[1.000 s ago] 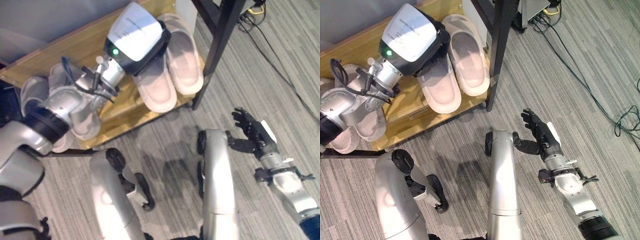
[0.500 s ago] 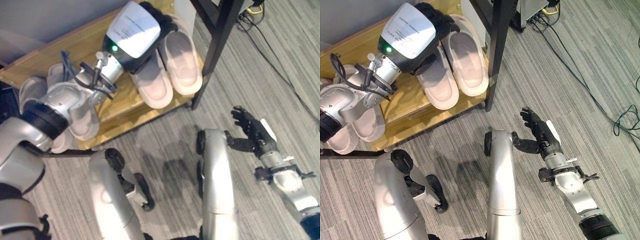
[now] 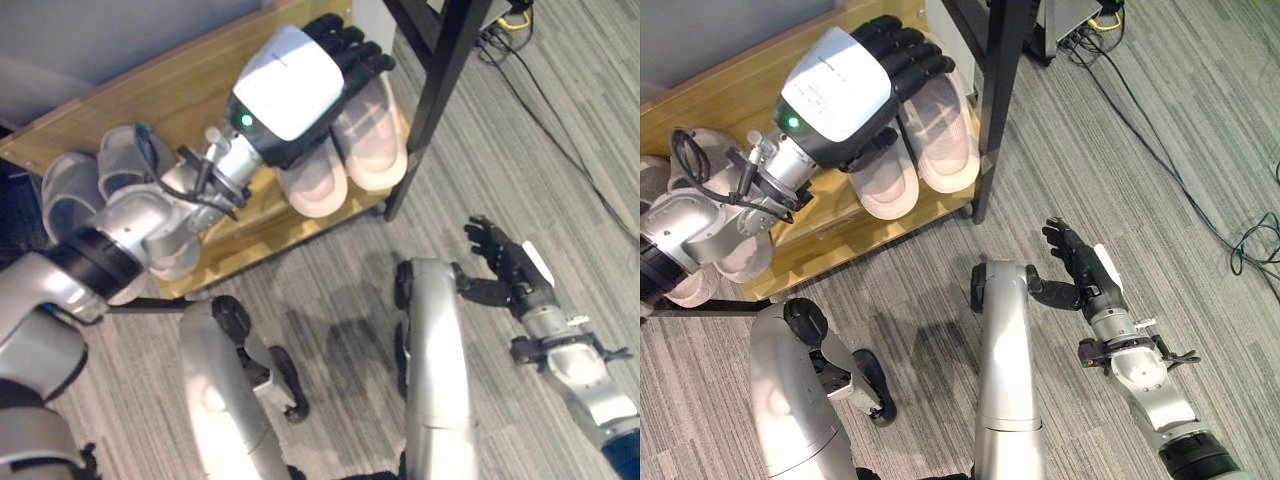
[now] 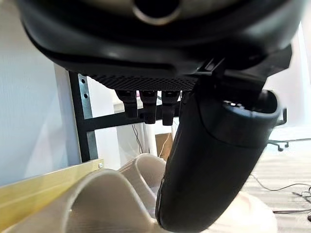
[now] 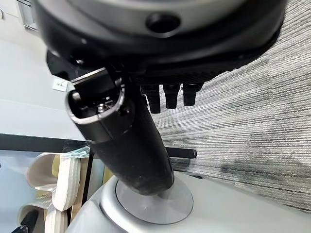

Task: Arrange the slippers neatly on the shoe rack.

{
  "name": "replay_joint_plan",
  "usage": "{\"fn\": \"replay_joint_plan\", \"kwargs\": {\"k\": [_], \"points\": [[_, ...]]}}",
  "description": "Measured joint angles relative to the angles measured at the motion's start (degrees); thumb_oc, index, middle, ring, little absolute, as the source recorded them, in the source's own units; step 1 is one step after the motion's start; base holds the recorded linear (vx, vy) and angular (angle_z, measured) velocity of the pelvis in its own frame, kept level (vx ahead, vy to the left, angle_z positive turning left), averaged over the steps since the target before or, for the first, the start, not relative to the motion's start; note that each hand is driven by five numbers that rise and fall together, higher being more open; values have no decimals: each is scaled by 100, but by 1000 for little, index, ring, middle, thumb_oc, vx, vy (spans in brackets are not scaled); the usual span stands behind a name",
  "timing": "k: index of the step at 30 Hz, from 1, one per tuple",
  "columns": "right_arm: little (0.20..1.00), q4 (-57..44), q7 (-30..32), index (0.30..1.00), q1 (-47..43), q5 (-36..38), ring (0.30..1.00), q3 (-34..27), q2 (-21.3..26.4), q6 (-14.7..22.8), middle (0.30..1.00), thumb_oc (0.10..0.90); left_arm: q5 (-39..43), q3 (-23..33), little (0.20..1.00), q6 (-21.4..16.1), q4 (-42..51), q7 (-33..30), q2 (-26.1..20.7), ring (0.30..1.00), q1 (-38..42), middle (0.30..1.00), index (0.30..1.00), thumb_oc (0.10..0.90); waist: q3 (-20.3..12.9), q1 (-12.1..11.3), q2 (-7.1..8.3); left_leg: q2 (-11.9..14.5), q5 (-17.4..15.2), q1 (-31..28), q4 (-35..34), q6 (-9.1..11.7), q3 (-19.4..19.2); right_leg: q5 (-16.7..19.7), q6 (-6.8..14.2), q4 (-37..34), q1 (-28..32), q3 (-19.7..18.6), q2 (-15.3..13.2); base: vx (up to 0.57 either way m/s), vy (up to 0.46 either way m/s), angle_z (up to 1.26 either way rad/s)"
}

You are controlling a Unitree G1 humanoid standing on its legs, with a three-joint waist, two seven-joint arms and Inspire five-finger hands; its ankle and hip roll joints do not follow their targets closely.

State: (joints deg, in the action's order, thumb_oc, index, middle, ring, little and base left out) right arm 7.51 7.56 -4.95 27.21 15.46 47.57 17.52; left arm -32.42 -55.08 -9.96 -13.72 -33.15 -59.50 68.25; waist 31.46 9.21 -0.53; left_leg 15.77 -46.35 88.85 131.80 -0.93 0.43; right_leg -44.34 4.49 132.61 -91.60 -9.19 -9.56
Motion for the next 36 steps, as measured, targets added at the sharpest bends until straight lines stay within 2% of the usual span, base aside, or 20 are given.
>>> {"fn": "replay_joint_plan", "kwargs": {"k": [4,6,9,13,18,19,21,25,27,28,29,30,32,34,36], "points": [[900,-4,129,900,107,-26,900,-14,-31,35,900,800,2,613,900,-38,711,-158,-290,900,-596,900,900,800,0,-50,0,-23,-14,-4,27,32,7,-46,-24,56,4,-8,-27,-5,-8,3],[900,-13,220,900,173,-71,900,-85,-114,51,900,800,20,1300,900,-50,1203,-302,-319,900,-1207,900,900,800,-1,-64,-2,-54,-31,-7,39,69,15,-77,-32,76,10,-11,-46,-2,-7,2],[900,-11,330,900,330,-232,900,-184,-216,77,900,800,60,1924,900,-160,1673,-534,-338,900,-1778,900,900,800,-1,-145,-2,-82,-36,-5,54,80,26,-98,-24,101,24,-13,-60,-9,-8,4],[900,-38,480,900,502,-253,900,-326,-473,99,900,800,196,3179,900,-292,2500,-774,-324,900,-3332,900,900,800,-2,-194,-6,-101,-36,-7,65,79,14,-123,-4,122,49,-33,-84,-9,-17,3],[900,-43,576,900,782,-318,900,-484,-582,94,900,800,533,3649,900,-464,2956,-715,-227,900,-4317,900,900,800,-5,-321,-18,-183,-35,-35,77,84,-13,-196,-9,186,97,-96,-145,-5,-48,8],[900,-54,579,900,811,-474,900,-567,-667,101,900,800,624,3966,900,-581,3075,-682,-66,900,-4750,900,900,800,-5,-325,-18,-195,-35,-46,56,83,-27,-207,-1,185,102,-100,-160,-24,-46,10],[900,-52,636,900,899,-495,900,-604,-704,102,900,800,969,4013,900,-639,3099,-627,139,900,-5038,900,900,800,-4,-357,-17,-226,-23,-84,8,103,-65,-229,-9,182,120,-128,-192,-24,-46,9],[900,-47,752,900,949,-682,900,-861,-1024,81,900,800,2440,4511,900,-885,3234,-43,1166,900,-5881,900,900,800,-4,-420,-17,-291,66,-113,-241,162,-92,-269,-73,15,148,-88,-264,-39,-28,7],[900,13,770,900,914,-689,900,-975,-1116,61,900,800,2927,4668,900,-899,3208,280,1413,900,-6097,900,900,800,-6,-489,-20,-291,134,-118,-482,166,-108,-247,-128,-201,155,-17,-278,-191,18,2],[900,47,838,900,816,-691,900,-1019,-1184,24,900,800,3294,4734,900,-903,3192,434,1675,900,-6149,900,900,800,-7,-525,-22,-294,230,-111,-758,138,-162,-147,-227,-461,108,38,-268,-148,15,-9],[900,75,880,900,732,-692,900,-1062,-1207,5,900,800,3493,4775,900,-882,3161,517,1843,900,-6158,900,900,800,-8,-546,-23,-282,347,-100,-987,245,-206,-16,-119,-695,72,79,-249,-138,6,-17],[900,139,915,900,647,-704,900,-1139,-1228,-11,900,800,3691,4833,900,-873,3103,645,1973,900,-6170,900,900,800,-8,-577,-25,-272,514,-102,-1375,238,-256,179,-193,-1086,59,182,-233,-191,21,-18],[900,151,928,900,546,-706,900,-1277,-1242,-19,900,800,3720,4878,900,-874,3055,779,2015,900,-6155,900,900,800,-7,-634,-25,-297,759,-142,-1943,225,-324,398,-277,-1628,78,305,-251,-202,11,-10],[900,376,945,900,312,-810,900,-1429,-1360,-49,900,800,4018,4959,900,-908,2923,1022,2353,900,-6081,900,900,800,-2,-739,-95,-316,967,-219,-2493,228,-305,603,-402,-2192,212,530,-274,-153,-23,-5],[900,338,928,900,181,-854,900,-1508,-1367,-39,900,800,4131,5054,900,-909,2926,1164,2449,900,-6077,900,900,800,7,-806,-134,-373,1172,-269,-2936,265,-258,742,-514,-2630,347,723,-340,-146,-32,7]]}}
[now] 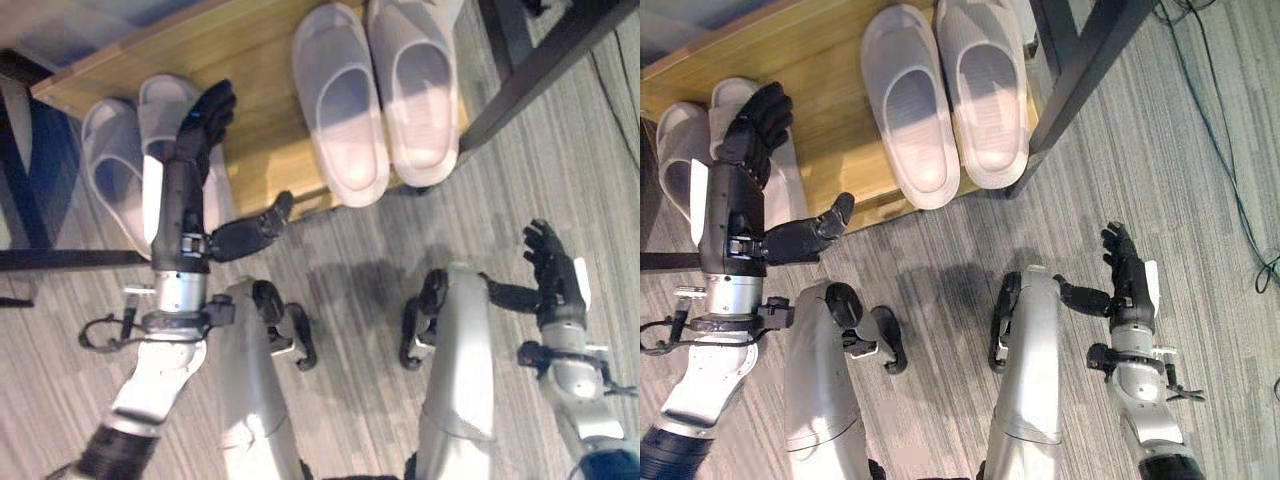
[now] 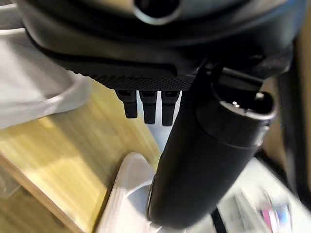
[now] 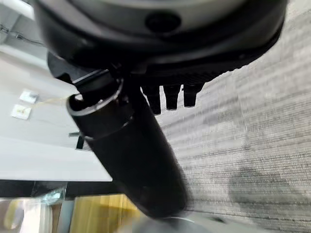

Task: Arrange the slippers neatly on the shoe rack.

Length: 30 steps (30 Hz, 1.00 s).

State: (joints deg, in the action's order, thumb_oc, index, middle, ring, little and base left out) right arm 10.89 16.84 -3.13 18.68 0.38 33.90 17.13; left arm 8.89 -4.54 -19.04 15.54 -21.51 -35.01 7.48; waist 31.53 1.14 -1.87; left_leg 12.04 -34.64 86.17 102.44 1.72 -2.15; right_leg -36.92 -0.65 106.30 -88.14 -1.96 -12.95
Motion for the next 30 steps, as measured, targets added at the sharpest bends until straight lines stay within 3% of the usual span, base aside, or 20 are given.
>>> {"fn": "replay_joint_plan", "kwargs": {"k": [3,5,8,15,18,19,20,22,23,25,26,30], "points": [[900,-36,-14,900,-213,-75,900,-35,-67,50,900,800,-6,4,900,5,-31,203,3,900,-92,900,900,800,-30,-128,-34,-124,458,-208,-955,124,154,261,-137,-901,411,431,-119,-164,-46,23],[900,-98,-18,900,-254,-90,900,-79,-55,85,900,800,-4,23,900,-10,16,222,-12,900,-176,900,900,800,-49,-200,-65,-153,681,-259,-1376,97,188,407,-209,-1297,545,590,-131,-159,-85,13],[900,36,-30,900,-422,-297,900,-12,-212,97,900,800,15,-43,900,-2,-101,411,-8,900,-233,900,900,800,-93,-295,-115,-263,1233,-540,-2461,186,329,832,-263,-2361,1012,1010,-127,-113,-81,19],[900,446,-178,900,-408,-298,900,305,-409,109,900,800,216,-579,900,-25,-684,855,-16,900,-520,900,900,800,-336,-253,-67,-311,1911,-1573,-4167,189,301,1503,-204,-4086,2115,1336,53,-106,-116,4],[900,1012,-223,900,-471,-306,900,519,-550,90,900,800,215,-895,900,-66,-1355,1033,-17,900,-622,900,900,800,-471,-208,36,-330,2294,-2255,-5123,204,226,1864,-155,-4994,2763,1446,145,-72,-61,4],[900,1142,-242,900,-346,-324,900,656,-579,94,900,800,195,-1041,900,-75,-1630,1083,-33,900,-815,900,900,800,-704,-191,87,-331,2403,-2463,-5496,176,215,1993,-172,-5344,2971,1529,175,40,-67,3],[900,1294,-263,900,-354,-357,900,686,-615,103,900,800,151,-1135,900,-117,-1896,1095,-23,900,-802,900,900,800,-727,-179,95,-330,2520,-2671,-5730,234,209,2066,-163,-5575,3188,1573,210,-4,-78,7],[900,1984,-323,900,-399,-448,900,820,-903,41,900,800,-106,-1487,900,45,-3076,1204,66,900,-669,900,900,800,-750,-149,137,-332,2895,-3783,-6881,227,174,2418,-91,-6663,4288,1723,367,139,-52,10],[900,2111,-338,900,-297,-448,900,912,-984,15,900,800,-144,-1559,900,87,-3308,1226,55,900,-803,900,900,800,-919,-152,200,-333,3008,-4035,-7142,291,130,2477,-47,-6902,4480,1723,402,198,-49,-3],[900,2173,-431,900,-22,-449,900,1021,-1078,13,900,800,-347,-1560,900,138,-3577,1254,35,900,-1173,900,900,800,-1202,-146,266,-327,3124,-4539,-7706,296,77,2569,9,-7428,4974,1769,498,184,-31,-2],[900,2215,-460,900,115,-447,900,1026,-1118,-28,900,800,-448,-1569,900,194,-3793,1303,105,900,-1195,900,900,800,-1226,-158,267,-330,3309,-4904,-8036,317,73,2740,10,-7731,5310,1809,555,232,-13,12],[900,2356,-671,900,443,-448,900,1154,-1219,-144,900,800,-762,-1597,900,294,-4370,1359,374,900,-1293,900,900,800,-1378,-151,262,-323,3492,-6209,-8932,360,14,2920,59,-8673,6638,1941,695,241,24,5]]}}
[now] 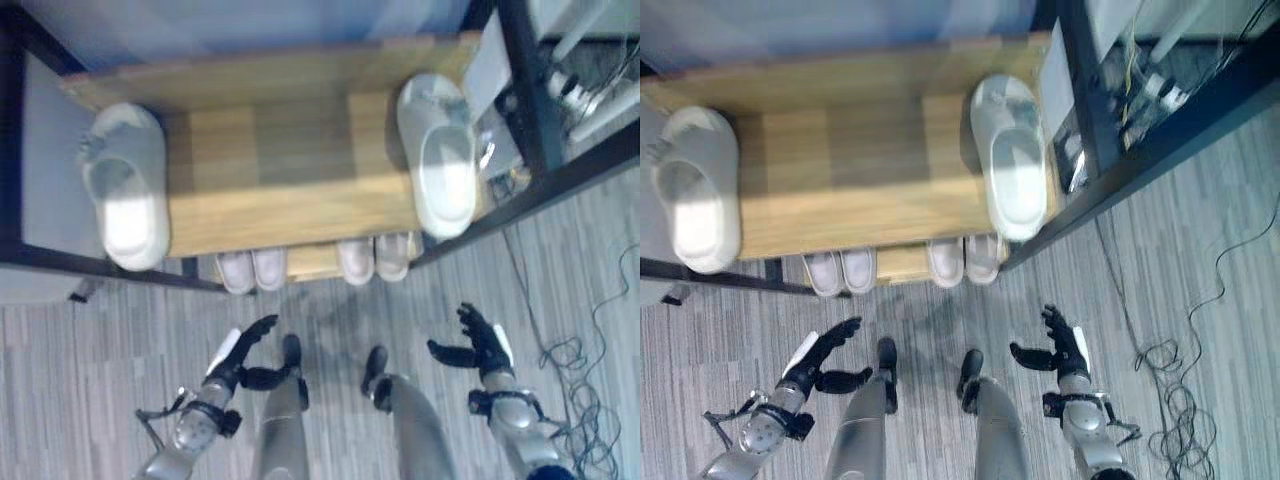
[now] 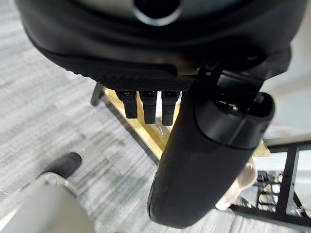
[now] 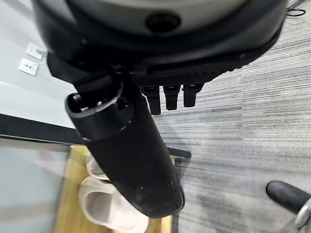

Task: Arrange the slippers neatly on the shoe rack.

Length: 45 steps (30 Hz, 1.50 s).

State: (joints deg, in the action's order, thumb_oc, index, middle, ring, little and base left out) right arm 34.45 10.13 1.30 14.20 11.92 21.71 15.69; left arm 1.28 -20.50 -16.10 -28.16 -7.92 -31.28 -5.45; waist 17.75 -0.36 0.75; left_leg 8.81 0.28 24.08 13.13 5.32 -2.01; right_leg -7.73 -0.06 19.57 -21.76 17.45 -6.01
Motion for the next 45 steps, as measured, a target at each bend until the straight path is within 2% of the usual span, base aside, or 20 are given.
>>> {"fn": "replay_joint_plan", "kwargs": {"k": [2,7,11,15,18,21,25,28,33,35,40,45], "points": [[900,65,-164,900,180,5,900,91,-117,-52,900,800,-261,-52,900,3,-515,18,220,900,-33,900,900,800,-264,9,-35,6,205,-797,-733,7,-120,257,74,-743,759,-7,141,195,43,-9],[900,60,-650,900,388,0,900,645,-146,-184,900,800,-717,-175,900,83,-998,125,574,900,-37,900,900,800,-718,14,-83,-20,353,-1690,-1495,7,-339,705,152,-1904,1745,-97,312,150,30,-13],[900,-63,-1027,900,414,3,900,1165,-220,-311,900,800,-903,-257,900,97,-1231,137,849,900,-57,900,900,800,-984,10,-78,-79,362,-2141,-1750,12,-388,879,193,-2451,2319,-109,349,87,38,-1],[900,-504,-1309,900,380,76,900,1376,-275,-366,900,800,-1105,-283,900,105,-1317,118,956,900,-33,900,900,800,-1145,1,-82,-93,362,-2287,-1763,12,-386,875,198,-2452,2464,-106,343,30,25,1],[900,-948,-1410,900,311,423,900,1557,-295,-380,900,800,-1107,-286,900,105,-1436,115,1056,900,-44,900,900,800,-1251,8,-78,-99,370,-2336,-1766,22,-365,877,200,-2454,2521,-100,342,54,22,4],[900,-1592,-1652,900,278,1115,900,1769,-311,-431,900,800,-1067,-217,900,140,-1693,105,1212,900,-120,900,900,800,-1464,-4,-63,-108,387,-2353,-1767,30,-352,880,205,-2492,2548,-97,345,35,-3,3],[900,-2333,-1957,900,201,1825,900,2070,-221,-514,900,800,-1068,-219,900,230,-1973,107,1297,900,-281,900,900,800,-1536,-76,-63,-109,419,-2423,-1768,40,-339,886,208,-2489,2632,-81,354,9,1,2],[900,-2899,-2026,900,39,1978,900,2122,115,-613,900,800,-1064,-145,900,271,-2202,97,1378,900,-319,900,900,800,-1546,-137,-77,-124,445,-2405,-1771,32,-328,903,210,-2481,2631,-54,342,46,14,5],[900,-3070,-1804,900,-282,1939,900,1873,181,-519,900,800,-1045,105,900,327,-2349,34,1457,900,-447,900,900,800,-1593,-143,-78,-127,449,-2403,-1771,28,-326,889,235,-2494,2632,-47,340,8,9,1],[900,-3012,-1552,900,-456,1680,900,1772,190,-504,900,800,-926,181,900,325,-2377,-33,1487,900,-531,900,900,800,-1596,-150,-74,-130,452,-2402,-1780,26,-318,893,232,-2494,2642,-31,338,31,40,2],[900,-2912,-766,900,-871,435,900,1239,484,-481,900,800,-820,284,900,364,-2546,-132,1557,900,-496,900,900,800,-1602,-192,-65,-147,483,-2311,-1771,17,-217,926,212,-2477,2611,67,330,21,37,11],[900,-2452,-178,900,-1602,-774,900,1137,799,-465,900,800,-824,293,900,363,-2609,-171,1567,900,-452,900,900,800,-1605,-241,-9,-146,484,-2285,-1770,18,-200,926,215,-2455,2592,99,333,14,31,2]]}}
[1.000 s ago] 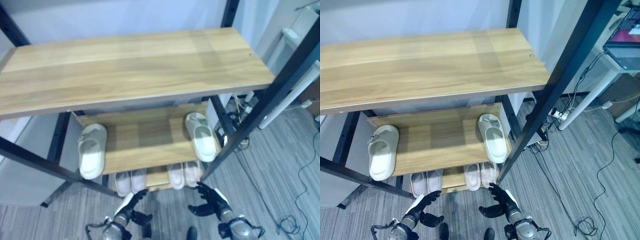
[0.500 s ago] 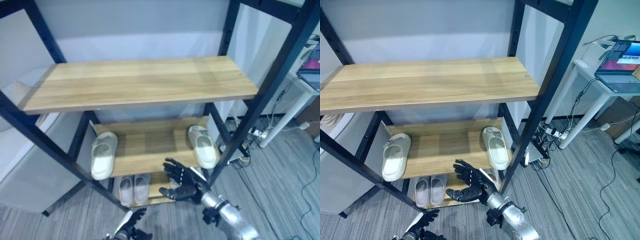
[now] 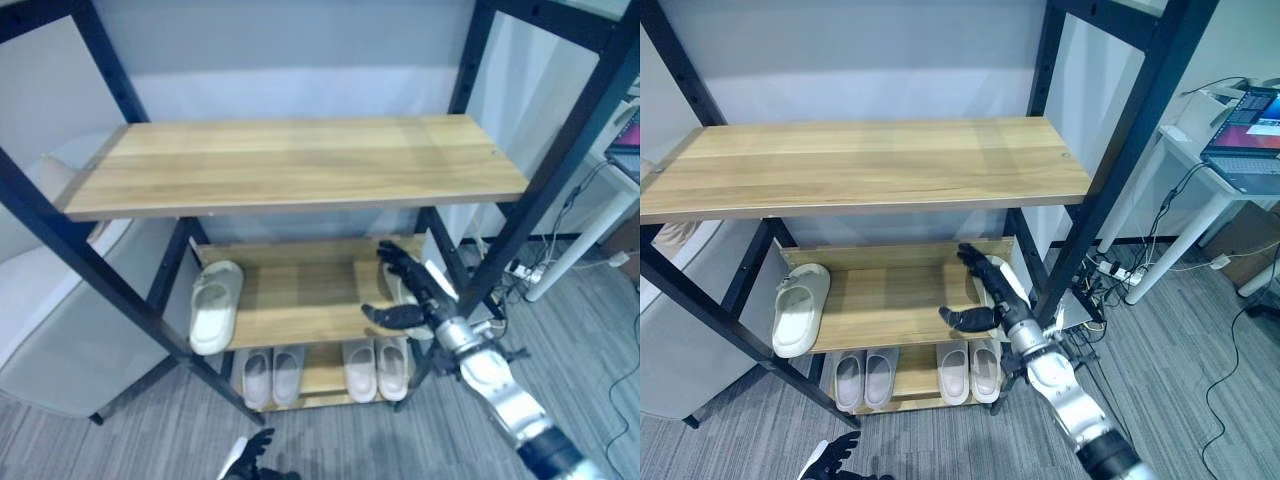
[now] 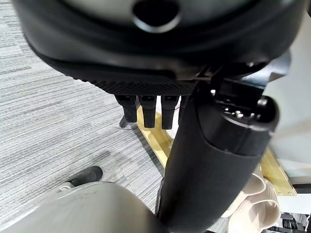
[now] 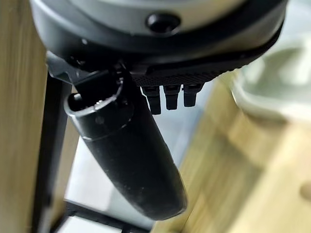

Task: Arrange the slippers neatly on the shoe rack.

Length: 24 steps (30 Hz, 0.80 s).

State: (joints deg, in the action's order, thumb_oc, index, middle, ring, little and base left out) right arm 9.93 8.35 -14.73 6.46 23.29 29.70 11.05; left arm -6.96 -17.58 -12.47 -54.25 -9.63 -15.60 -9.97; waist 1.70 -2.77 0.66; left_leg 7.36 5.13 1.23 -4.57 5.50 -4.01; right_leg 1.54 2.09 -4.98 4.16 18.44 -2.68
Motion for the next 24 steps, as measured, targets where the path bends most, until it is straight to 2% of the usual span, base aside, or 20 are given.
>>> {"fn": "replay_joint_plan", "kwargs": {"k": [4,6,9,14,17,24], "points": [[900,41,167,900,-362,-1046,900,-33,411,-10,900,800,-6,31,900,-5,-101,-6,-1,900,101,900,900,800,10,-78,84,-10,14,100,0,0,31,8,3,2,-81,30,-7,14,33,4],[900,228,276,900,-735,-1798,900,42,721,-33,900,800,-14,70,900,-6,-154,-13,-35,900,133,900,900,800,2,-92,179,-21,20,123,1,-1,86,8,7,2,-88,79,-12,16,32,8],[900,436,425,900,-1084,-2478,900,118,834,-32,900,800,-17,47,900,-6,-204,-10,-113,900,198,900,900,800,9,-98,322,-33,23,171,1,-3,117,6,10,3,-122,97,-19,16,36,4],[900,843,424,900,-1543,-3301,900,529,1132,-44,900,800,-22,-28,900,-7,-205,-8,-158,900,263,900,900,800,33,-159,395,-61,26,190,0,-8,116,7,17,1,-137,104,-46,19,27,1],[900,899,397,900,-1608,-3572,900,751,1385,-43,900,800,-34,-58,900,-7,-204,-6,-158,900,316,900,900,800,61,-203,410,-60,30,233,0,-11,127,6,18,1,-168,128,-42,3,8,3],[900,1201,325,900,-1714,-3989,900,946,1641,-83,900,800,-68,-67,900,-7,-209,-3,-168,900,432,900,900,800,241,-194,481,-60,30,272,0,-12,122,6,19,2,-211,124,-44,0,2,1]]}}
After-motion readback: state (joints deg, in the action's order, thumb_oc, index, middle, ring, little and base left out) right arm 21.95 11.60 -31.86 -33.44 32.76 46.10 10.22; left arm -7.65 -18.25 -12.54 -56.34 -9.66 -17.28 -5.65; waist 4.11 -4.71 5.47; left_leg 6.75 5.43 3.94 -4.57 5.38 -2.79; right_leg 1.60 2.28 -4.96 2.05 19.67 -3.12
